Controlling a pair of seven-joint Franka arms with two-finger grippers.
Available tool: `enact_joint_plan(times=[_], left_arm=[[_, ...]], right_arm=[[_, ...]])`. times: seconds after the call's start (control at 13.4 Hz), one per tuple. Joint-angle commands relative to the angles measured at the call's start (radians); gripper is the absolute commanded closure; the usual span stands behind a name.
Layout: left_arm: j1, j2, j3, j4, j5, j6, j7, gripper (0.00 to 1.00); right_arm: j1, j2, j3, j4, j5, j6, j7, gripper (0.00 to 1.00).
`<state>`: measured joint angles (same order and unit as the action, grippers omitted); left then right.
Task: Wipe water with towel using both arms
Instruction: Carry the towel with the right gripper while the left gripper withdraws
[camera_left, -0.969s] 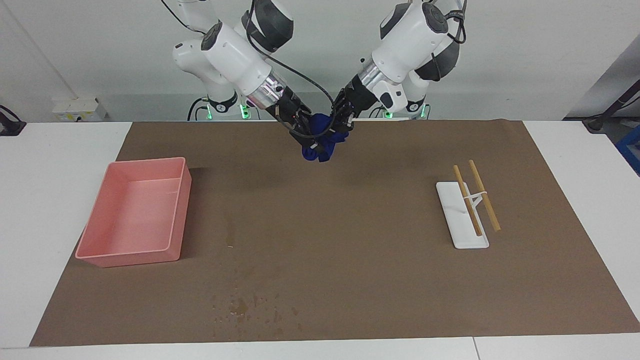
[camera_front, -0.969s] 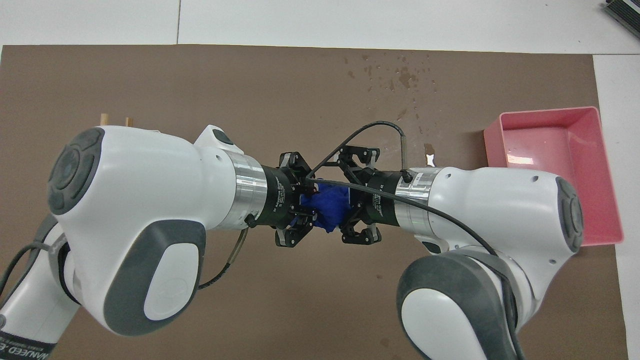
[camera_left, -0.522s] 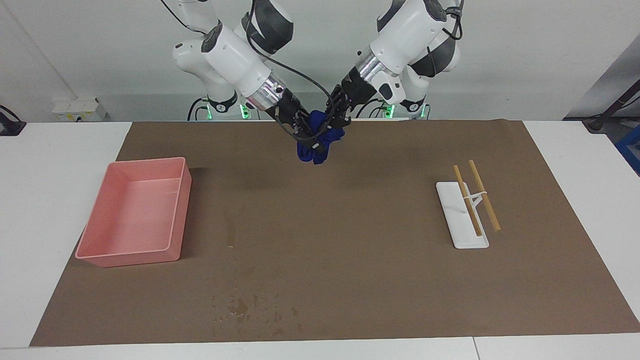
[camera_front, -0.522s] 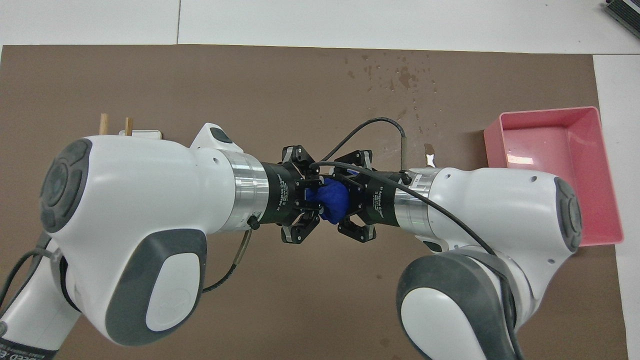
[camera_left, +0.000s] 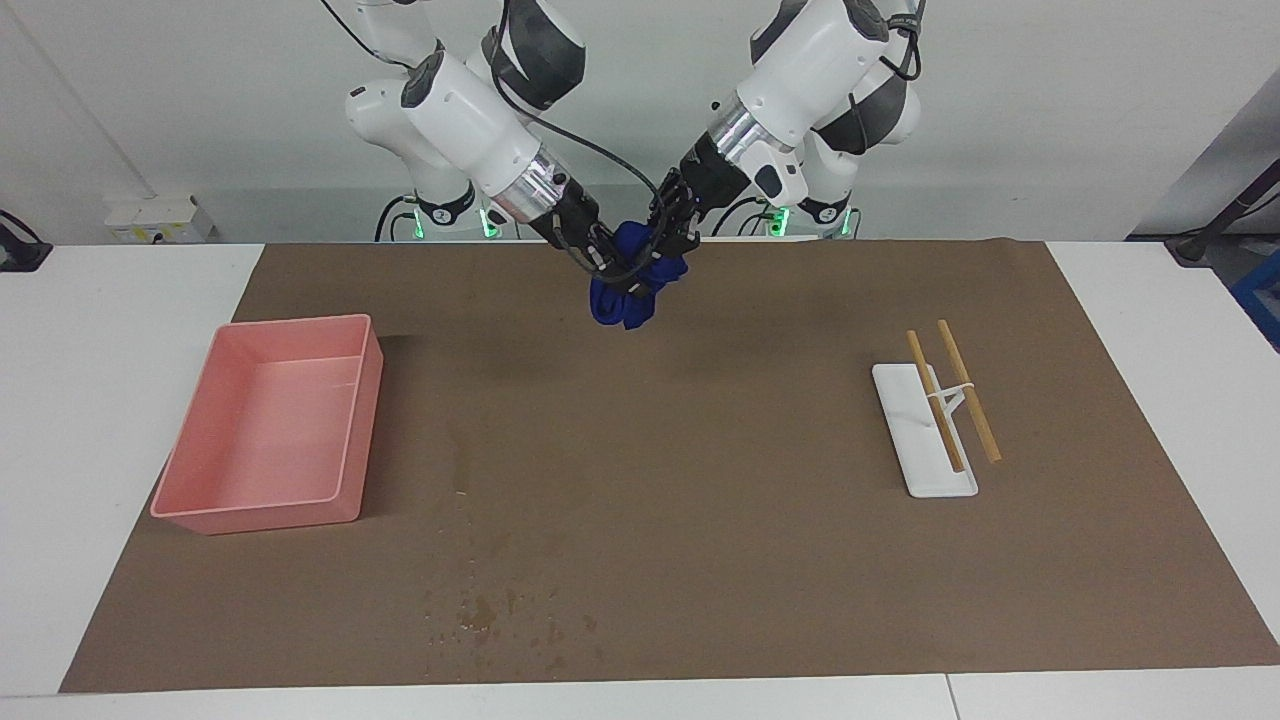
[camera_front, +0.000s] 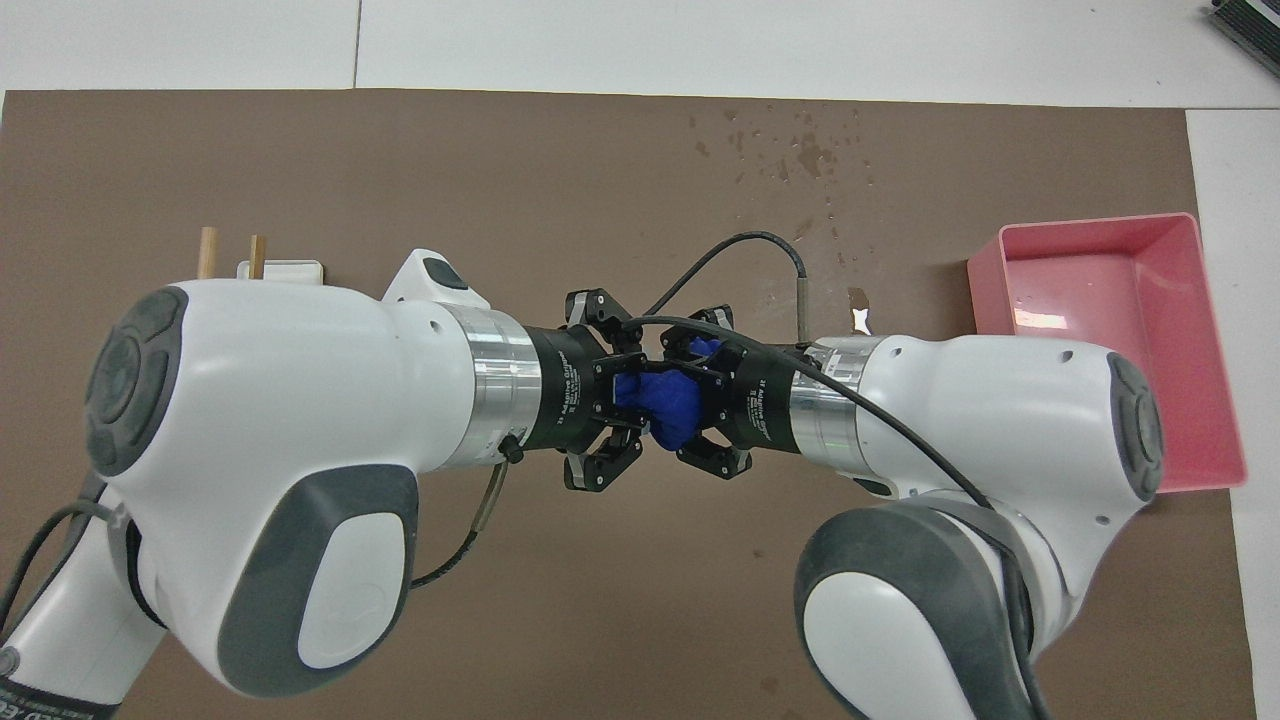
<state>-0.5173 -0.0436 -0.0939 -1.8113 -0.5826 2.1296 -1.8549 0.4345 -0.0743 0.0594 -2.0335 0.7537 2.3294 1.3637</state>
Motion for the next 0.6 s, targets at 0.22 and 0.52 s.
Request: enact_joint_plan(times=[0.22,0.52], left_arm=[[-0.006,-0.01,0.01,0.01,0.253,0.052,0.058,0.0],[0.103,-0.01,0.017,0.004,0.351,0.032,0.481,0.0]], right_arm=[[0.0,-0.007,0.002,-0.01,0.004,-0.06,-0.11,1.0],[-0.088,-0.013,-0.003,-0.002,-0.182,-0.28,-0.438,1.0]])
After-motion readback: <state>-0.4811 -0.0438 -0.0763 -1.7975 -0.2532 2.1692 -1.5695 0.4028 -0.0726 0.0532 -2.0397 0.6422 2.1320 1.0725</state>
